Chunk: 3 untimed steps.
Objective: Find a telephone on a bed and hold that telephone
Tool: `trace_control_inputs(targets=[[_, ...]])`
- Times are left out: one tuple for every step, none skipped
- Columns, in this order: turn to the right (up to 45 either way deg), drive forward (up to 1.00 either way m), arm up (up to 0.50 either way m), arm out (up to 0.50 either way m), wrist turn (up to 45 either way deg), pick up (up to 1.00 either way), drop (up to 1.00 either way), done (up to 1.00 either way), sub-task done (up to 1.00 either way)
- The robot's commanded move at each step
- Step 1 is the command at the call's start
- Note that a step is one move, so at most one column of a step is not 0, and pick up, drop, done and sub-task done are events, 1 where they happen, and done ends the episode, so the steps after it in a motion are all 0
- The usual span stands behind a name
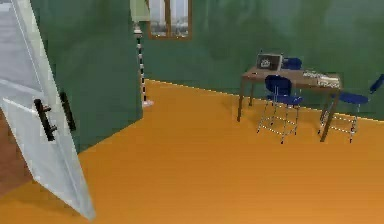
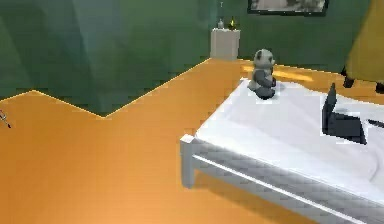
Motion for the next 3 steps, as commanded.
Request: trace_control_inputs(targets=[[45.0,0.00,0.00,0.00,0.0,0.00,0.00,0.00,0.00],[45.0,0.00,0.00,0.00,0.0,0.00,0.00,0.00,0.00],[30.0,0.00,0.00,0.00,0.0,0.00,0.00,0.00,0.00]])
